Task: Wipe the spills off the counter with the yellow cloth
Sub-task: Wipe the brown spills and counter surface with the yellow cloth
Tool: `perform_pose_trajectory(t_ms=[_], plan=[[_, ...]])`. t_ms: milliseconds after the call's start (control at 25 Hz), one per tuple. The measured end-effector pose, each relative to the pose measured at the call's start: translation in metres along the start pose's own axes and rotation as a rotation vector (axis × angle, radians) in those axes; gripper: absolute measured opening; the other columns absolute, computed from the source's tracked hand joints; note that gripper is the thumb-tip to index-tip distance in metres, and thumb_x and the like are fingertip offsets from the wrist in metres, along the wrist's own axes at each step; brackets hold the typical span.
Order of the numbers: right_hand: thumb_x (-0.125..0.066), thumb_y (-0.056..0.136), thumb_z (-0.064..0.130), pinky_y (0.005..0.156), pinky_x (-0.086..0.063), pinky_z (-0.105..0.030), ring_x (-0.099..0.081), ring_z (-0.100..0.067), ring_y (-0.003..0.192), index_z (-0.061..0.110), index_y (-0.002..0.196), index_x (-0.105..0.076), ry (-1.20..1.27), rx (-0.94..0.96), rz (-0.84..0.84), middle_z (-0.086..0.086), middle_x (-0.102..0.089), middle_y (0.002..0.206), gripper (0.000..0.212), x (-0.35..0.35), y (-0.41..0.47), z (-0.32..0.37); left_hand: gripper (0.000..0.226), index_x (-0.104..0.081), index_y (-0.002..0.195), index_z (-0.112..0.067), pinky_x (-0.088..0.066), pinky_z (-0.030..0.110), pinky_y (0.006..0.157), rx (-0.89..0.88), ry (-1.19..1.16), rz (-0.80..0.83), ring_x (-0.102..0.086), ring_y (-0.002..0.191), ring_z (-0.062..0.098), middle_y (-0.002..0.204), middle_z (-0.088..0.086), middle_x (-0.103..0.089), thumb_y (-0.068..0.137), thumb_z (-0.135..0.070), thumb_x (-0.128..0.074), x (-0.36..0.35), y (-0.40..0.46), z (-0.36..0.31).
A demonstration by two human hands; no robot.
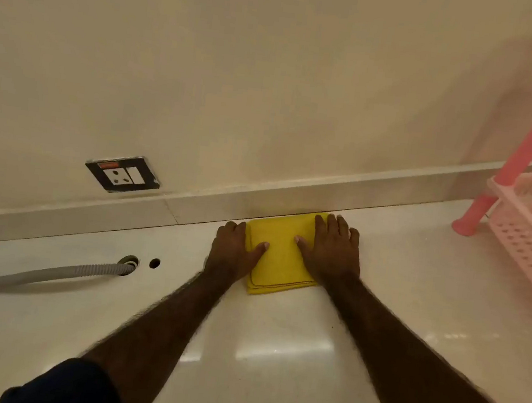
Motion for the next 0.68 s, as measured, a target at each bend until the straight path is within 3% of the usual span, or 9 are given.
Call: perform_pose_trajectory(t_ms=[160, 280, 400, 520, 680], plan=[[-0.043, 0.103, 0.065, 0.113, -0.039, -0.053, -0.049, -0.039, 0.137, 0.007, 0.155, -0.041, 0.073, -0.058, -0.117, -0.018, -0.055, 0.15, 0.078, 0.005, 0.0, -0.004, 0.09, -0.039, 0.151, -0.003, -0.036, 0.046, 0.118, 0.11, -0.165, 0.022, -0.04, 0.143, 0.038, 0.152, 0.021, -0.046, 0.086, -0.053, -0.075, -0.008, 0.012, -0.003], [-0.053, 0.101, 0.057, 0.112, -0.039, -0.051, -0.05, -0.037, 0.135, 0.009, 0.157, -0.038, 0.199, -0.079, -0.099, -0.015, -0.056, 0.15, 0.075, 0.007, 0.002, -0.002, 0.093, -0.037, 0.15, -0.003, -0.041, 0.047, 0.115, 0.237, -0.26, 0.057, -0.044, 0.142, 0.039, 0.153, 0.021, -0.047, 0.082, -0.046, -0.082, -0.016, 0.017, -0.001], [-0.069, 0.096, 0.037, 0.11, -0.043, -0.052, -0.051, -0.039, 0.135, 0.01, 0.155, -0.039, 0.406, -0.161, -0.081, -0.016, -0.056, 0.148, 0.072, 0.013, 0.004, -0.002, 0.079, -0.047, 0.137, -0.002, -0.05, 0.047, 0.105, 0.302, -0.301, 0.087, -0.054, 0.131, 0.038, 0.142, 0.021, -0.056, 0.08, -0.043, -0.085, -0.016, 0.019, 0.002], [-0.072, 0.09, 0.008, 0.107, -0.047, -0.046, -0.056, -0.039, 0.131, 0.009, 0.147, -0.047, 0.731, -0.22, -0.125, -0.017, -0.058, 0.142, 0.063, 0.018, 0.003, -0.006, 0.068, -0.055, 0.131, -0.001, -0.053, 0.046, 0.103, 0.3, -0.308, 0.096, -0.058, 0.126, 0.038, 0.135, 0.021, -0.061, 0.082, -0.036, -0.084, -0.013, 0.013, -0.001], [-0.074, 0.09, 0.001, 0.104, -0.051, -0.045, -0.063, -0.038, 0.125, 0.009, 0.145, -0.05, 0.92, -0.246, -0.174, -0.019, -0.065, 0.138, 0.061, 0.028, -0.009, -0.016, 0.04, -0.067, 0.115, -0.001, -0.057, 0.05, 0.097, 0.25, -0.505, 0.001, -0.066, 0.11, 0.038, 0.117, 0.021, -0.071, 0.085, -0.023, -0.082, 0.001, -0.004, -0.003]])
Point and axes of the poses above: each hand's wrist, its own y-axis towards the middle knuckle, its own x-axis out of the back of the hand, z = x × y, the point moved 8 cm from there along y, towards the middle knuckle
